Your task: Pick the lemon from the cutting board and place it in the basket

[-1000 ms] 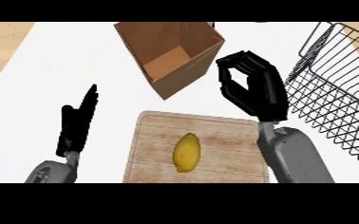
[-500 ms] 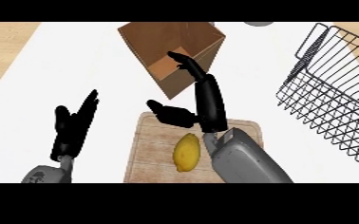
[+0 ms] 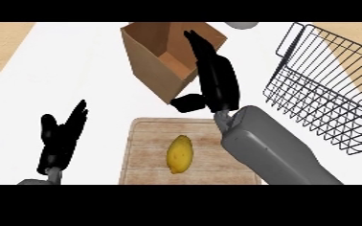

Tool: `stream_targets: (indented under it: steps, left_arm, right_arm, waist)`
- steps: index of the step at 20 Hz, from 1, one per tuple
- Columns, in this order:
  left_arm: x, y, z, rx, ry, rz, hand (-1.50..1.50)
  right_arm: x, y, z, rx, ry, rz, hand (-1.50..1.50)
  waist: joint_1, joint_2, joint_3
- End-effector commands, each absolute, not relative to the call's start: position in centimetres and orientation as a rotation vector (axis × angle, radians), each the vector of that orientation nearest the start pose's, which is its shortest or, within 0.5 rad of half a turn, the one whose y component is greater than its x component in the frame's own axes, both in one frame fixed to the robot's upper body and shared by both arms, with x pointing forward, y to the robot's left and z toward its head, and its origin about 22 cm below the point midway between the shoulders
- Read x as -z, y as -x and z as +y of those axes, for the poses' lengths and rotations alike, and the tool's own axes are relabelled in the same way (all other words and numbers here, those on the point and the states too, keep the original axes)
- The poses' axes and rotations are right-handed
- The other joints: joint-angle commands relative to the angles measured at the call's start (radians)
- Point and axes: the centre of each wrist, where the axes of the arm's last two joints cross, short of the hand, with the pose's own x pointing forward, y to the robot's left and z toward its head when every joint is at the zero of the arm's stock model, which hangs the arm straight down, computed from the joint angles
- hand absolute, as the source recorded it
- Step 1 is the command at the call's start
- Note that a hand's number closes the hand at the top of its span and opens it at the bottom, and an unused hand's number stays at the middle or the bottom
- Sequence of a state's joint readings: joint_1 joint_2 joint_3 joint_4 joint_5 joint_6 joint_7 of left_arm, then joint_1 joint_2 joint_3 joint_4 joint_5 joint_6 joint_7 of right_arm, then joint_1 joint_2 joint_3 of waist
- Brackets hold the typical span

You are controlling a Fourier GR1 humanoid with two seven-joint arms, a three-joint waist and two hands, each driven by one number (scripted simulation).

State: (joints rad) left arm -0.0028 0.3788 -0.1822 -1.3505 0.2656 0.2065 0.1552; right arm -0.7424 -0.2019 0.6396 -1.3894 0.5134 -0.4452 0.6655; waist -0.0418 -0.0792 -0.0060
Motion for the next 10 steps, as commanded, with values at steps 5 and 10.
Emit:
stream_targets:
  steps: [5, 10]
  left_arm:
    - [5.9, -19.9, 30.8, -0.012, -0.201, -0.98, 0.0]
    - [5.7, -19.7, 30.6, -0.01, -0.182, -0.99, 0.0]
  right_arm:
    - [-17.4, -30.4, -4.0, -0.971, 0.776, -1.309, -1.5]
    - [-20.7, -29.0, -2.6, -1.112, 0.757, -1.126, -1.5]
  waist:
    - [-0.014, 0.025, -0.006]
    - [-0.015, 0.034, -0.003]
